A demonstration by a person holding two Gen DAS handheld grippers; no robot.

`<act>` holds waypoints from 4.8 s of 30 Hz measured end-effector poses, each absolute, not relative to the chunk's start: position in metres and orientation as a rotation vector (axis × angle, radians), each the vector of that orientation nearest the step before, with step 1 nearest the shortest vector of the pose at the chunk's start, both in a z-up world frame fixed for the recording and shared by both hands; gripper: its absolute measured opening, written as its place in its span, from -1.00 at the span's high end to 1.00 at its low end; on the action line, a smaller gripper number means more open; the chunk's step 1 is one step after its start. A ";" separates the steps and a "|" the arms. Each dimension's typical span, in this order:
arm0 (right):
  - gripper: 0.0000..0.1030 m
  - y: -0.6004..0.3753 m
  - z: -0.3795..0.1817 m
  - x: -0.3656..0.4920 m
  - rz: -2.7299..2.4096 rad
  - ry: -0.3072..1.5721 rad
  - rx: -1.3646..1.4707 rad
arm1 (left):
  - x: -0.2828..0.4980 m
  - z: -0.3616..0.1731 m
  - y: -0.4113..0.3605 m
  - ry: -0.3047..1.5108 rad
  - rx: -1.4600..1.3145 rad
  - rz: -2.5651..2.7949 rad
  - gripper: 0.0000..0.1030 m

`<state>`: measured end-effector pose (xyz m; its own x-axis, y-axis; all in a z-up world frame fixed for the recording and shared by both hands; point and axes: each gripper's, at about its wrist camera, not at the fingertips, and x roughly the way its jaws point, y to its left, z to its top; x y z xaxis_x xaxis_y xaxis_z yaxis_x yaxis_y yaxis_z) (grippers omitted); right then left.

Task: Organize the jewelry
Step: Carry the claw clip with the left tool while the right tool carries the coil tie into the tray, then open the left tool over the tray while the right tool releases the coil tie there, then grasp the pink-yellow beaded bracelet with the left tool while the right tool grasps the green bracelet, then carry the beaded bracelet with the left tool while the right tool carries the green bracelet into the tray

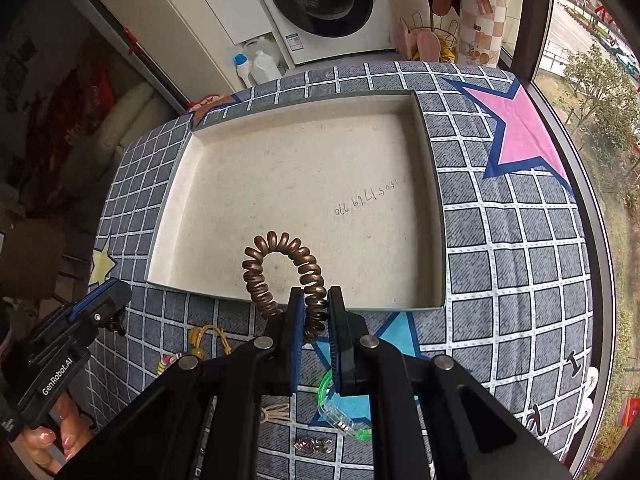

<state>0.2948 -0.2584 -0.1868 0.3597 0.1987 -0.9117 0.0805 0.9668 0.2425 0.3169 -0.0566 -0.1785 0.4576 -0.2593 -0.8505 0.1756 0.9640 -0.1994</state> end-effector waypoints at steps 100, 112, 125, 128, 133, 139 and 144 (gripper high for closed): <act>-0.77 -0.315 -0.260 0.203 -0.206 1.366 0.296 | 0.223 -0.275 0.013 1.284 0.068 -0.064 -0.96; 0.04 -0.287 -0.261 0.223 -0.174 1.366 0.093 | 0.213 -0.264 -0.031 1.255 0.086 -0.147 0.00; 0.87 -0.249 -0.243 0.222 -0.119 1.333 0.103 | 0.217 -0.231 -0.041 1.210 0.050 -0.206 0.59; 0.87 -0.253 -0.233 0.222 -0.096 1.313 0.110 | 0.218 -0.218 -0.041 1.188 0.035 -0.223 0.59; 0.87 -0.256 -0.213 0.223 -0.067 1.290 0.185 | 0.225 -0.197 -0.038 1.149 0.007 -0.255 0.59; 0.87 -0.266 -0.194 0.232 -0.036 1.256 0.237 | 0.238 -0.171 -0.037 1.097 -0.031 -0.288 0.59; 0.87 -0.280 -0.183 0.250 -0.016 1.215 0.257 | 0.261 -0.155 -0.052 1.056 -0.042 -0.295 0.59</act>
